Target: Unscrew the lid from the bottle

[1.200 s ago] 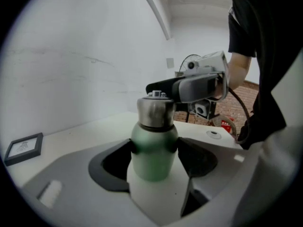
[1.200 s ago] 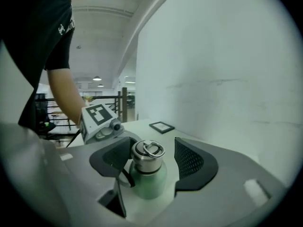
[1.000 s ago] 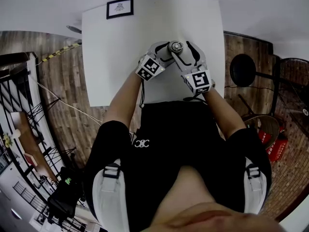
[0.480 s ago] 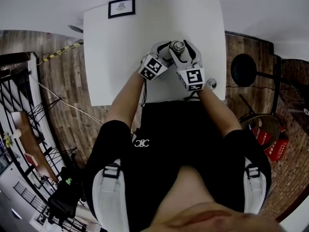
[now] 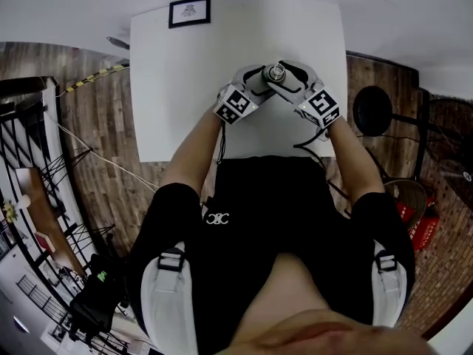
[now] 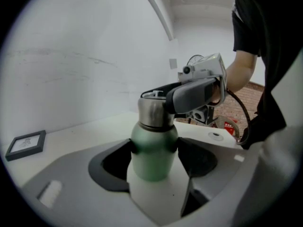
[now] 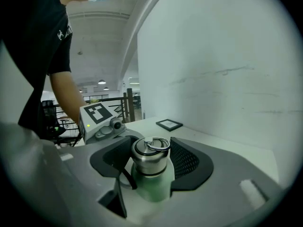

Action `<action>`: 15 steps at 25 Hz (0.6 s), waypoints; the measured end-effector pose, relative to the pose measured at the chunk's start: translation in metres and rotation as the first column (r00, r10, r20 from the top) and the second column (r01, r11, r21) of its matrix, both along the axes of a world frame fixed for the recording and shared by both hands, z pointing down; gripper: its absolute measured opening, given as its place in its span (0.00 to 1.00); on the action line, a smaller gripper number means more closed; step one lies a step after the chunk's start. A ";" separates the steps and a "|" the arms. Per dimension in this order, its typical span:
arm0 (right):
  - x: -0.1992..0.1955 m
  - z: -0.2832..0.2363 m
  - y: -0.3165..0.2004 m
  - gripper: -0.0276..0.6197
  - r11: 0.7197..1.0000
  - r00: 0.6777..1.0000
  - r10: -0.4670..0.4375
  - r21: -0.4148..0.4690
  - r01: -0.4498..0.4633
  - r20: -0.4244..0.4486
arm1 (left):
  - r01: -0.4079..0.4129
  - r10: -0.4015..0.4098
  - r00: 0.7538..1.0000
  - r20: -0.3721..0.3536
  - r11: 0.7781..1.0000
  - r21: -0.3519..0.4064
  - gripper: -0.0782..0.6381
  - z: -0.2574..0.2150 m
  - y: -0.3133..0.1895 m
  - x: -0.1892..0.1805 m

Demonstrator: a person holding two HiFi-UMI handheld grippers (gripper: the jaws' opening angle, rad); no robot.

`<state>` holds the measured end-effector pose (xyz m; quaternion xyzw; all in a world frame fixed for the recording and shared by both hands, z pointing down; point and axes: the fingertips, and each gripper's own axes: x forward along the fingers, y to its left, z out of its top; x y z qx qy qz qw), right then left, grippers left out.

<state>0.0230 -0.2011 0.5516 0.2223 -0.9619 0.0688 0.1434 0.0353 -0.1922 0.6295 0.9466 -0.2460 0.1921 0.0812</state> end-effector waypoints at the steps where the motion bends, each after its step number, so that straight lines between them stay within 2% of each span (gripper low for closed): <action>1: -0.001 0.000 0.001 0.45 0.999 0.999 -0.047 -0.007 0.047 -0.010 | -0.001 0.001 1.000 -0.001 1.000 0.000 0.62 0.000 0.001 0.000; 4: -0.003 -0.001 0.005 0.45 0.987 0.986 -0.161 -0.020 0.161 -0.045 | -0.001 0.001 1.000 -0.002 1.000 0.000 0.62 -0.001 0.003 0.000; 8: -0.009 -0.005 0.008 0.45 0.967 0.963 -0.255 -0.012 0.255 -0.083 | 0.000 0.000 1.000 -0.001 1.000 0.002 0.62 -0.003 0.006 -0.001; 11: -0.010 -0.006 0.010 0.45 0.961 0.957 -0.275 -0.017 0.275 -0.088 | 0.003 -0.003 1.000 0.001 1.000 0.004 0.62 -0.004 0.006 -0.001; 15: -0.011 -0.007 0.009 0.45 0.971 0.969 -0.239 -0.002 0.239 -0.069 | 0.009 -0.009 1.000 0.003 1.000 0.006 0.62 -0.003 0.006 -0.003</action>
